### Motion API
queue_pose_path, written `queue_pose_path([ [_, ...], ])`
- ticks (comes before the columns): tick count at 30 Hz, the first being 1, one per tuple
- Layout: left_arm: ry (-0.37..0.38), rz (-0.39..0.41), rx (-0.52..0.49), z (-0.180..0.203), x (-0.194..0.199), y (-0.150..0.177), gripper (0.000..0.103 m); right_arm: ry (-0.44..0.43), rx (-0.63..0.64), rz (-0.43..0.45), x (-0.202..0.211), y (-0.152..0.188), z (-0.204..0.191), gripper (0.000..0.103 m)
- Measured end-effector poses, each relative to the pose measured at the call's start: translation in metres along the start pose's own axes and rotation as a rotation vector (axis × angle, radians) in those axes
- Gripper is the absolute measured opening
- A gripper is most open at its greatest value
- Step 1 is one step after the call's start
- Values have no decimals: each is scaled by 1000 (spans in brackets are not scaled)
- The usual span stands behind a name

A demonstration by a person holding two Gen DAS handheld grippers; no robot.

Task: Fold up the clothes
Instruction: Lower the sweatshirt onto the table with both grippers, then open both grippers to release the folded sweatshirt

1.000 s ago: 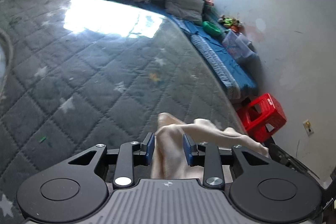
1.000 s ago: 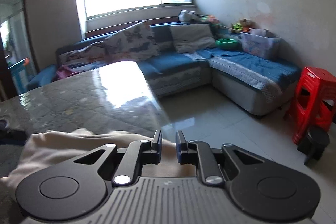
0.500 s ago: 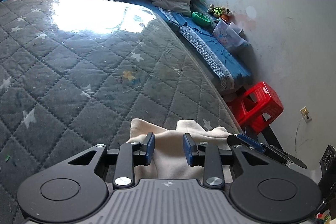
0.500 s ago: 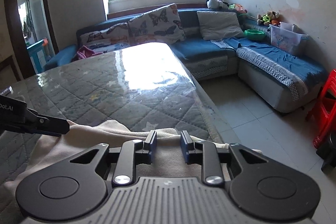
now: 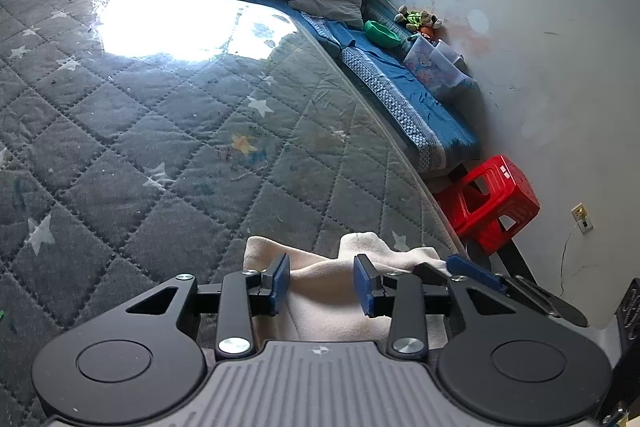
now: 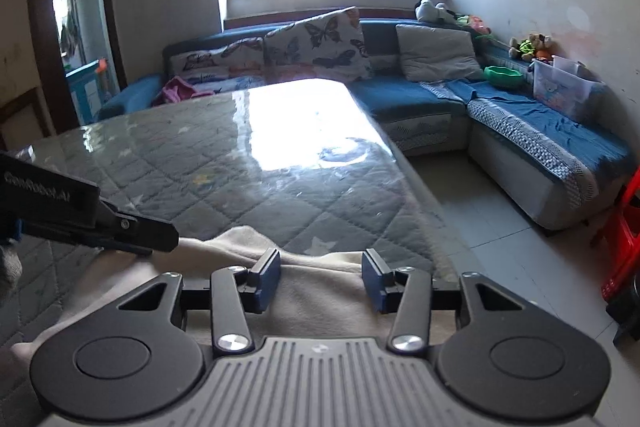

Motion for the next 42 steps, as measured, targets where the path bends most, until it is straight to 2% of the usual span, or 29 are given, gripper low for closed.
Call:
queue_pose_path([
  [7,1,22,-38,10,15,3,43,1,6,20,20,2,4,50],
  [20,-35,4,-162,25,39,51,48,-8,76,12,61,38,-12,56],
  [30,-120,14,-271,21,50,80,55,11,64,26,96,62,-7,62],
  [42,-168,34,-241,5,59,86,59,70,-4,43,125,78,27,64],
])
Point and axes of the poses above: each gripper's, at about its wrist camera, not at the fingertips, and x roughly against the way its jaws point, z to its right, y to its underside, the point moved 9 cm from there along -x, roughly the way its jaws point, and after that the axes turned 13 degrees about y, right-handed, at the moved point
